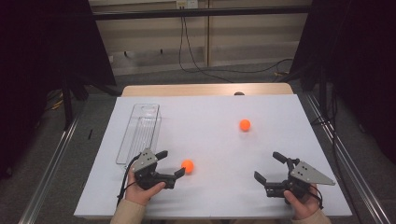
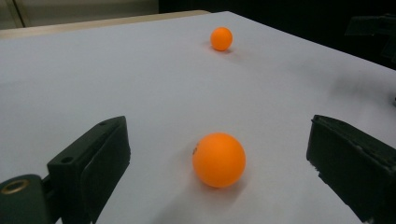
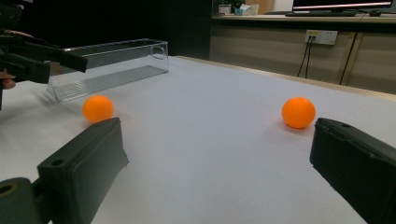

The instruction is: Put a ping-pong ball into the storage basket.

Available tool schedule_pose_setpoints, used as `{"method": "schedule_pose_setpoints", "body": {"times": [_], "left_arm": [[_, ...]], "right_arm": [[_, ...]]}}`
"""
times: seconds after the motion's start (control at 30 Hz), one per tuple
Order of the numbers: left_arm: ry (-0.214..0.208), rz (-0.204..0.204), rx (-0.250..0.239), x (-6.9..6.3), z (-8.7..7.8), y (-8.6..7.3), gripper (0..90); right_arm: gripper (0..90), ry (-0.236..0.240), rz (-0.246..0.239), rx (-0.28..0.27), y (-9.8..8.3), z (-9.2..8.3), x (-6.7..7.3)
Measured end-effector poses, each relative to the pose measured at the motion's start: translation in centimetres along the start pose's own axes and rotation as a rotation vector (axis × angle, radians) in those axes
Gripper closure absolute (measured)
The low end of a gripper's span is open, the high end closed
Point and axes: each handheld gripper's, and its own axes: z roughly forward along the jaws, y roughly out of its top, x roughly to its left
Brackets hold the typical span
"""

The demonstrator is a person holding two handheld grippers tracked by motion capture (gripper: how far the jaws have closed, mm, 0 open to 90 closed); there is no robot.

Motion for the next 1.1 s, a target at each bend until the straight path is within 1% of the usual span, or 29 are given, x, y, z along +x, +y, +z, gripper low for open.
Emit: {"method": "schedule_pose_setpoints", "body": {"times": [0.2, 0.23, 0.37, 0.43, 0.47, 0.53, 0.57, 0.67, 0.7, 0.8, 0.83, 1.0, 1.1], "left_arm": [[0.002, 0.017, 0.023, -0.1, 0.3, 0.0, 6.9], [0.003, 0.012, 0.020, -0.2, 0.4, 0.0, 7.3], [0.003, 0.016, 0.029, -0.2, 0.5, 0.1, 7.8], [0.000, 0.011, 0.026, -0.3, 0.6, 0.2, 8.0], [-0.002, 0.016, 0.025, -0.4, 0.7, 0.2, 8.1], [-0.007, 0.015, 0.028, -0.5, 0.8, 0.3, 8.5], [-0.009, 0.024, 0.037, -0.6, 1.0, 0.3, 8.6], [-0.011, 0.020, 0.035, -0.7, 1.2, 0.4, 8.7], [-0.007, 0.020, 0.045, -0.7, 1.3, 0.4, 9.0], [-0.006, 0.026, 0.049, -0.7, 1.4, 0.4, 9.3], [-0.008, 0.019, 0.052, -0.8, 1.4, 0.4, 9.3], [-0.008, 0.010, 0.061, -1.0, 1.7, 0.4, 10.0], [-0.005, 0.021, 0.071, -0.9, 1.9, 0.4, 11.3]], "right_arm": [[2.4, 0.001, -0.002, 0.001, 0.0, 0.0, 0.0], [2.5, 0.004, -0.004, 0.001, 0.0, 0.0, 0.0], [2.5, 0.003, -0.003, 0.001, 0.0, 0.0, 0.0], [2.5, 0.003, -0.005, 0.001, 0.0, 0.0, 0.0], [2.4, 0.005, -0.003, 0.002, 0.0, 0.0, 0.0], [2.5, 0.005, -0.003, 0.003, 0.0, 0.0, 0.0], [2.5, 0.007, -0.003, 0.002, 0.0, 0.0, 0.0], [2.5, 0.007, -0.006, 0.003, 0.0, 0.0, 0.0], [2.5, 0.006, -0.005, 0.003, 0.0, 0.0, 0.0], [2.5, 0.005, -0.006, 0.002, 0.0, 0.0, 0.0], [2.5, 0.005, -0.006, 0.002, 0.0, 0.0, 0.0], [2.5, 0.007, -0.003, 0.003, 0.0, 0.0, 0.1], [2.5, 0.008, -0.005, 0.003, 0.0, 0.0, 0.1]]}}
